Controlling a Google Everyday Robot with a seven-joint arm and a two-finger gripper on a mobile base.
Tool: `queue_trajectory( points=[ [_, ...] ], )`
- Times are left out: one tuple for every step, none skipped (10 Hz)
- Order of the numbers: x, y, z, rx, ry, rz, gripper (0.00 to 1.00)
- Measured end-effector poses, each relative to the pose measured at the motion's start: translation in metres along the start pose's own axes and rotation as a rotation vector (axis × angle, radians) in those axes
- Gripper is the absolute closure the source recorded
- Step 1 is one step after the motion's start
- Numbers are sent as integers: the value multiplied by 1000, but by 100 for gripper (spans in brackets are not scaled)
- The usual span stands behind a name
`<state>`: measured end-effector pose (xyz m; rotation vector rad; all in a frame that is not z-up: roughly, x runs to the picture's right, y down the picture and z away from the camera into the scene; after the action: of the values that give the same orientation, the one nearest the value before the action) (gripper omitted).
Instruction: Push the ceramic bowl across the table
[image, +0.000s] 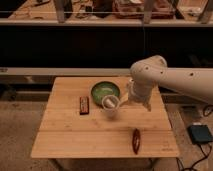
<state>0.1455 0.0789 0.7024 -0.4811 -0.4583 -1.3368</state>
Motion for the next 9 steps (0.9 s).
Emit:
queue_trajectory(
  points=[
    [6,-4,-4,3,11,-3,20],
    [21,-24,-16,23,37,-25,20],
    [44,-69,-40,65,85,-70,20],
    [54,-95,-51,86,104,-97,20],
    [66,-124,-67,118,136,-118,20],
    [72,-139,-74,137,152,-125,20],
    [73,-143,-77,143,158,-126,20],
    [74,-141,-78,141,161,-124,20],
    [75,-140,-78,138,163,-125,20]
  ],
)
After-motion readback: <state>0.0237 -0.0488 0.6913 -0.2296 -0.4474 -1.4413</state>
